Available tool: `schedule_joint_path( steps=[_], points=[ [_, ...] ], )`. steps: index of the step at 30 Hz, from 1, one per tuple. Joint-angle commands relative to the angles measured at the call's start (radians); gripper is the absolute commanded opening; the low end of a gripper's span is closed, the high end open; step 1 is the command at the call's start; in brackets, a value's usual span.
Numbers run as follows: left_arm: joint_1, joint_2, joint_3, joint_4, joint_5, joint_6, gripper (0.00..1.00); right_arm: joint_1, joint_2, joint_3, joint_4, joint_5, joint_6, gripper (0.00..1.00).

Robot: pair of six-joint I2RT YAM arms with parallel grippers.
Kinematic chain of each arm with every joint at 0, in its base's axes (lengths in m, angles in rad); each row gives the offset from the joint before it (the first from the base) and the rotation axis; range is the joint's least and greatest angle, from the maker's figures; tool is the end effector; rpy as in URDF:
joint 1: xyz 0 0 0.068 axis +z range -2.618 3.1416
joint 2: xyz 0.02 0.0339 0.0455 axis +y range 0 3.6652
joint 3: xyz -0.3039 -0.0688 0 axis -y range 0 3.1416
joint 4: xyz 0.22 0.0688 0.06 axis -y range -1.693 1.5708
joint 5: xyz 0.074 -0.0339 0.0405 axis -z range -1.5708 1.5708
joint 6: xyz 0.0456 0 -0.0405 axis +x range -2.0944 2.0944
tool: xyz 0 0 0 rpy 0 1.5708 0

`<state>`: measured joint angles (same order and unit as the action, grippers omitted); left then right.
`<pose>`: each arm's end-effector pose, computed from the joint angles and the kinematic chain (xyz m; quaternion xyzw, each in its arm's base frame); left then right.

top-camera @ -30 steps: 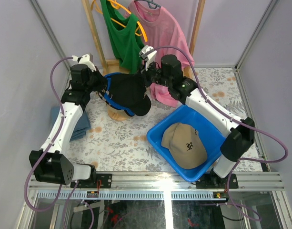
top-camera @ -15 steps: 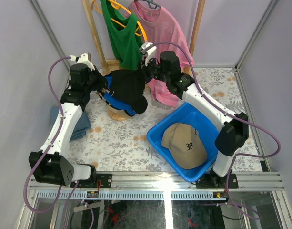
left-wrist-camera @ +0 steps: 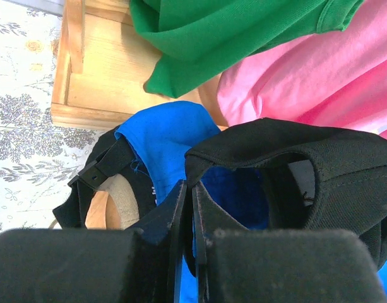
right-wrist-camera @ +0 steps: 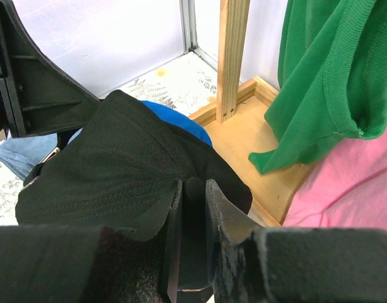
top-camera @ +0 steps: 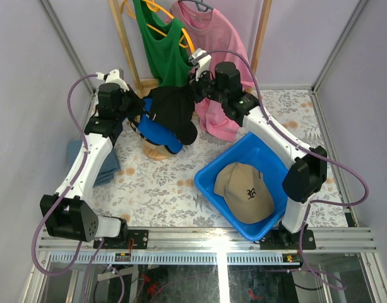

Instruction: Stack the hats

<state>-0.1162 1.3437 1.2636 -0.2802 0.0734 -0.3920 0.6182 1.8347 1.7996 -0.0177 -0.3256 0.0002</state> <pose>0.2852 -0.0367 0.4097 -0.0923 0.8169 -0.1721 0.5427 0.3487 0.2659 0.4529 -0.3240 0.6481 0.3187 0.6111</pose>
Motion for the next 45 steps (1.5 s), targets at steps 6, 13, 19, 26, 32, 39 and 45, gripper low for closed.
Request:
schedule_joint_path(
  steps=[6,13,19,26,32,39,45],
  points=[
    [-0.018,0.014,0.002,0.11,-0.035,-0.022,0.05,-0.027,0.007,0.093,0.048,0.05,-0.014,0.0],
    [-0.019,0.01,-0.021,0.099,-0.086,-0.007,0.06,-0.029,0.019,0.066,0.066,0.042,0.004,0.0],
    [-0.017,-0.016,-0.09,0.078,-0.218,-0.003,0.06,-0.021,0.039,0.003,0.091,-0.001,0.05,0.0],
    [0.006,-0.053,-0.147,0.056,-0.298,-0.014,0.07,0.0,0.025,-0.071,0.097,-0.019,0.063,0.26],
    [0.025,-0.081,-0.176,0.051,-0.323,-0.024,0.08,0.0,0.022,-0.077,0.09,-0.029,0.068,0.41],
    [0.037,-0.109,-0.189,0.027,-0.346,-0.027,0.09,0.0,0.035,-0.052,0.079,-0.032,0.074,0.44],
    [0.043,-0.119,-0.201,-0.004,-0.364,-0.035,0.1,0.0,0.055,-0.013,0.062,-0.024,0.082,0.47]
  ],
)
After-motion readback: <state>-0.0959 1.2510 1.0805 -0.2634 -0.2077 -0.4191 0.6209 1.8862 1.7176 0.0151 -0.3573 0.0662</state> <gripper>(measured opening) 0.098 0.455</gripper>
